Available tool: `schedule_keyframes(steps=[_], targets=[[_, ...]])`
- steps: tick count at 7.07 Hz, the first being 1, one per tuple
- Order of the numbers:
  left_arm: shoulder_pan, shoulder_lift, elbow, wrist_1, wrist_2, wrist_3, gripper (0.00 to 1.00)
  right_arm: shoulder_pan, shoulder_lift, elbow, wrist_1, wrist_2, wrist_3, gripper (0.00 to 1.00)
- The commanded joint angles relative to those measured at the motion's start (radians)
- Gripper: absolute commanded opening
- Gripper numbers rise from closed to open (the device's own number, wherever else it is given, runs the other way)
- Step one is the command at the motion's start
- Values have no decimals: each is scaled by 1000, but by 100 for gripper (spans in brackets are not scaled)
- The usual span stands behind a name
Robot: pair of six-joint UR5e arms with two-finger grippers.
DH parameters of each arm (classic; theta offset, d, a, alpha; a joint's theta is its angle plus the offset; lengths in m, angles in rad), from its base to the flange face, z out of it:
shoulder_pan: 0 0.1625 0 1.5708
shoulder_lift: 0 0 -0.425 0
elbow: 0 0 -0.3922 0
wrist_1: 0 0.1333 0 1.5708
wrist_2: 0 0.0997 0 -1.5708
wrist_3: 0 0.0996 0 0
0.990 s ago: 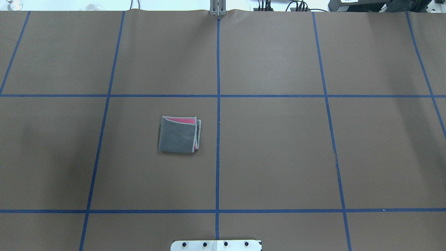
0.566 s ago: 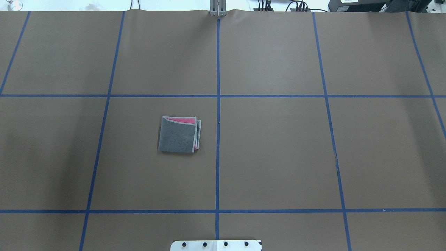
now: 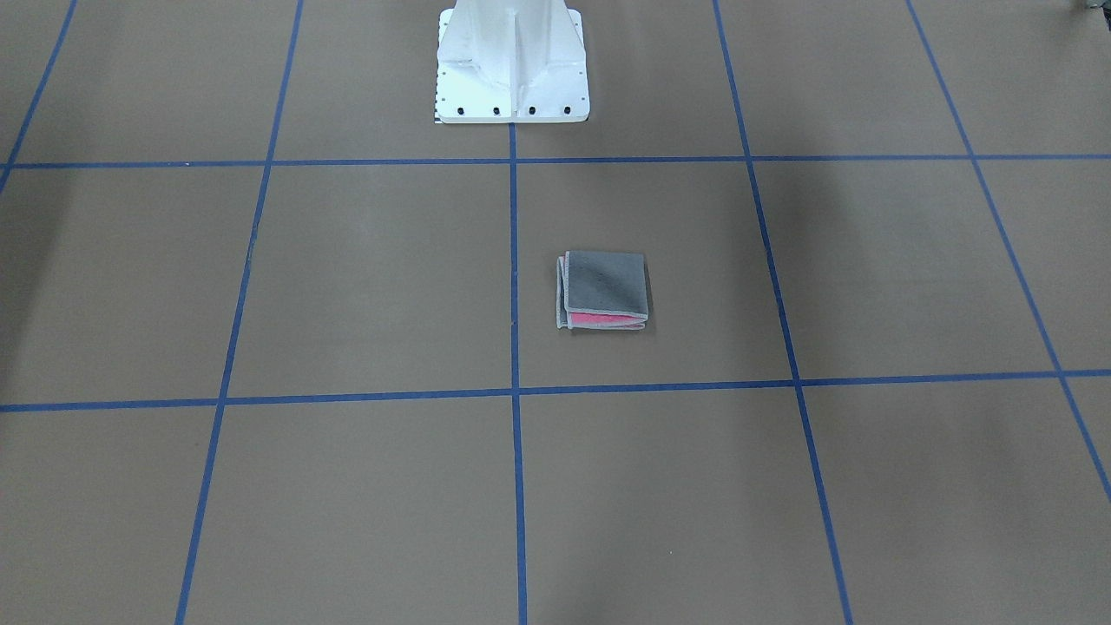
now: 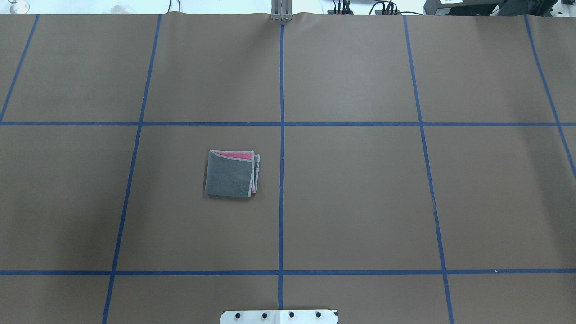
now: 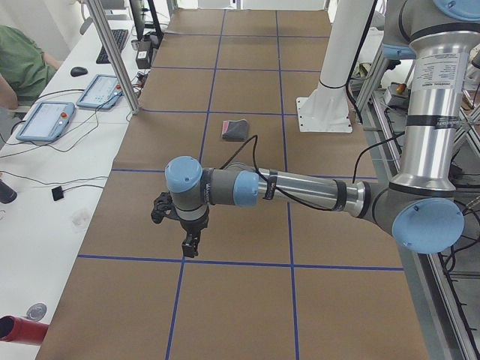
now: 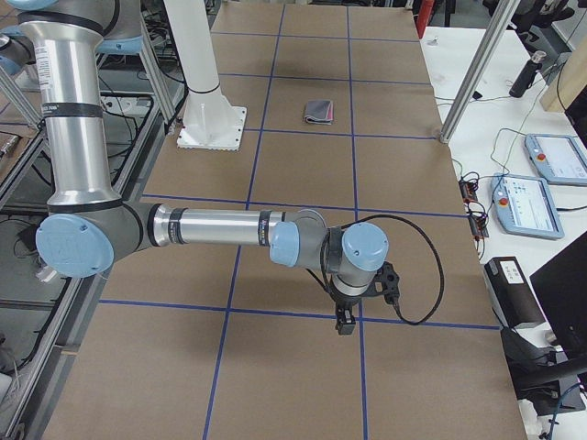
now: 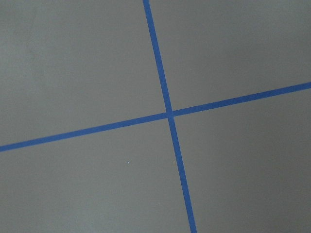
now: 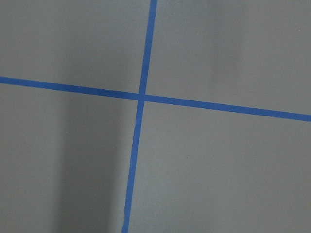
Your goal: Fold towel twice with both arms
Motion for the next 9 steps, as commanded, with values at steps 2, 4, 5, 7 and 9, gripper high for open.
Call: schedule_keyframes(steps=[2,4,5,7,9], targets=[[2,15,-9,6,-1,-17,100,3,-46,36,0,50,39,100],[2,15,-11,6,-1,-17,100,13,-131,175,2,43,108,100],[2,15,-9,6,-1,-17,100,17,-132,183,2,40,116,100],[2,15,-9,6,-1,-17,100,12,-124,185,3,38,122,100],[4,15,-9,6,-1,-17,100,-31,-124,185,3,38,122,100]])
